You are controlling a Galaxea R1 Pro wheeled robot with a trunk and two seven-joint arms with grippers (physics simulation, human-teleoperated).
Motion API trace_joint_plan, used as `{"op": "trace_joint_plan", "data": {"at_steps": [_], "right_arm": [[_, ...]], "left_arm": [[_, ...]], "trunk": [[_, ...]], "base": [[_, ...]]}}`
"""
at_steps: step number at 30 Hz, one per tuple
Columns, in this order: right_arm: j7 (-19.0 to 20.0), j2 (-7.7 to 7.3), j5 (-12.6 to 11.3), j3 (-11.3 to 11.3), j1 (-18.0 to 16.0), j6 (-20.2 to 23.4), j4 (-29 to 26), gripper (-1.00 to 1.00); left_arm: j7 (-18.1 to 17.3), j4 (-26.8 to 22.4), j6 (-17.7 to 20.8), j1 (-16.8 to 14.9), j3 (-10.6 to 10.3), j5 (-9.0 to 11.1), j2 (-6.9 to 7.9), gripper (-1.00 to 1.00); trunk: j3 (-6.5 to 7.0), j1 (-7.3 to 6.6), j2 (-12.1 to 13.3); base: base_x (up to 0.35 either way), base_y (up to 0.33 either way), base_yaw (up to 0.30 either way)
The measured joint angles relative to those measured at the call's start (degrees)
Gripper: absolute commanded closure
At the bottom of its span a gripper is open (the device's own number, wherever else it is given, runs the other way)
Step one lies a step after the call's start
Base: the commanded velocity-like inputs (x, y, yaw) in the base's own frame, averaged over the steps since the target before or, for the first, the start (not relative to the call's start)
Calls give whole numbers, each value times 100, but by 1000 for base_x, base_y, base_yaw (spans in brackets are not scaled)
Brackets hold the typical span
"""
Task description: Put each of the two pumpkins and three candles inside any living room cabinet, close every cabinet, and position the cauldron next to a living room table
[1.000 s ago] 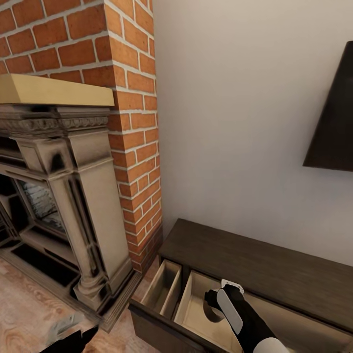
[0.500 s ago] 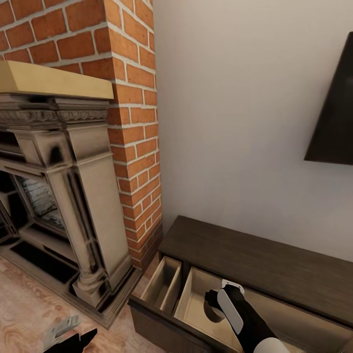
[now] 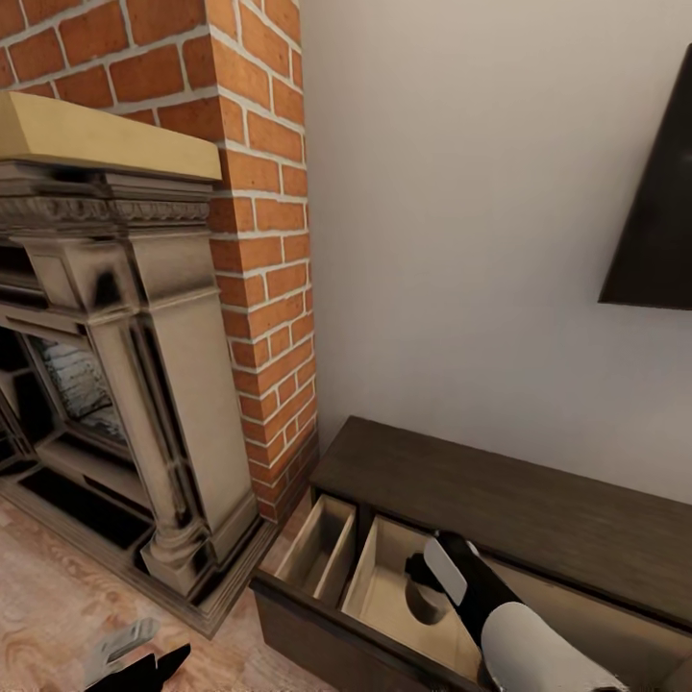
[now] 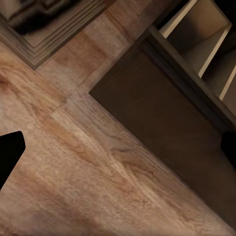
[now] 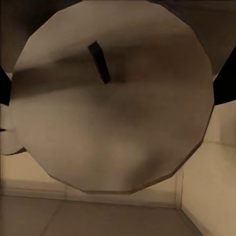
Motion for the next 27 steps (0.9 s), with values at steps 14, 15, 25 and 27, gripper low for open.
{"op": "trace_joint_plan", "data": {"at_steps": [14,15,25,27], "right_arm": [[2,80,-35,2,-384,19,343,100],[1,94,-17,5,-386,19,346,100],[6,144,-1,18,-395,-3,350,100],[6,142,6,19,-395,-3,350,100]], "left_arm": [[-1,1,9,0,-9,4,0,-100],[-3,0,9,0,-9,5,-1,-100],[-8,-1,9,0,-3,5,1,-100],[-10,-1,9,0,-3,6,0,-100]], "trunk": [[-251,308,-562],[-269,330,-602],[-449,549,-1003],[-485,593,-1083]], "base": [[0,0,0],[0,0,0],[0,0,0],[0,0,0]]}}
